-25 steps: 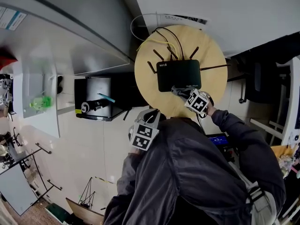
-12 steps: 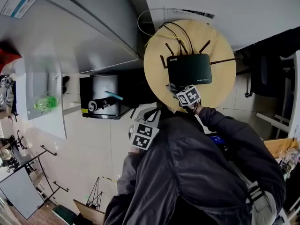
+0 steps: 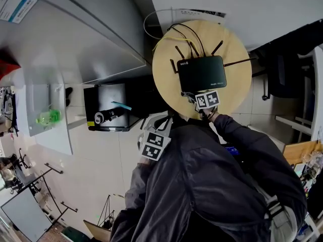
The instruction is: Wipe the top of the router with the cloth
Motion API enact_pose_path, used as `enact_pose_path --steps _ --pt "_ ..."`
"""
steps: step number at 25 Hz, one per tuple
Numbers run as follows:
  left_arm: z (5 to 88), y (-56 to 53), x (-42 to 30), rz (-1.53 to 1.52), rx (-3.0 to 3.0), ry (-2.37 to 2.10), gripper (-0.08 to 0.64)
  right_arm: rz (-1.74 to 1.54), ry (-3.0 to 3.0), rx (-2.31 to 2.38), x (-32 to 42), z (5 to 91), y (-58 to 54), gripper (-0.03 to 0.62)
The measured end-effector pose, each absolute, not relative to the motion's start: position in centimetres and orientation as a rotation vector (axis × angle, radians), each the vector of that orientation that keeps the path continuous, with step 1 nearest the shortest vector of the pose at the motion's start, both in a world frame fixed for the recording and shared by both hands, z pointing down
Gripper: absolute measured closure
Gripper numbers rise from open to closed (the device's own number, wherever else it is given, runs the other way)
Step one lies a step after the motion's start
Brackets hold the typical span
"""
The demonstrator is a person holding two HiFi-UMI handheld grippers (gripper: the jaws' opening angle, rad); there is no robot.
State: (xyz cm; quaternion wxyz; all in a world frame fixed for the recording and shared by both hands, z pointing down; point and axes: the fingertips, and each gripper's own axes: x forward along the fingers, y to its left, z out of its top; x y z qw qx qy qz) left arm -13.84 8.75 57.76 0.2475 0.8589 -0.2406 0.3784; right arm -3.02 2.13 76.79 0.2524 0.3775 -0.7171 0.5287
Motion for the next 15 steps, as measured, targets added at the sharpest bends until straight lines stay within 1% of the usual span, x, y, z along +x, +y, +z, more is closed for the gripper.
enact_pose_path --steps 15 --pt "57.7 7.5 -6.7 1.058 2.357 -0.594 0.548 1.425 -1.901 1.058 7.6 77.2 3.0 0.560"
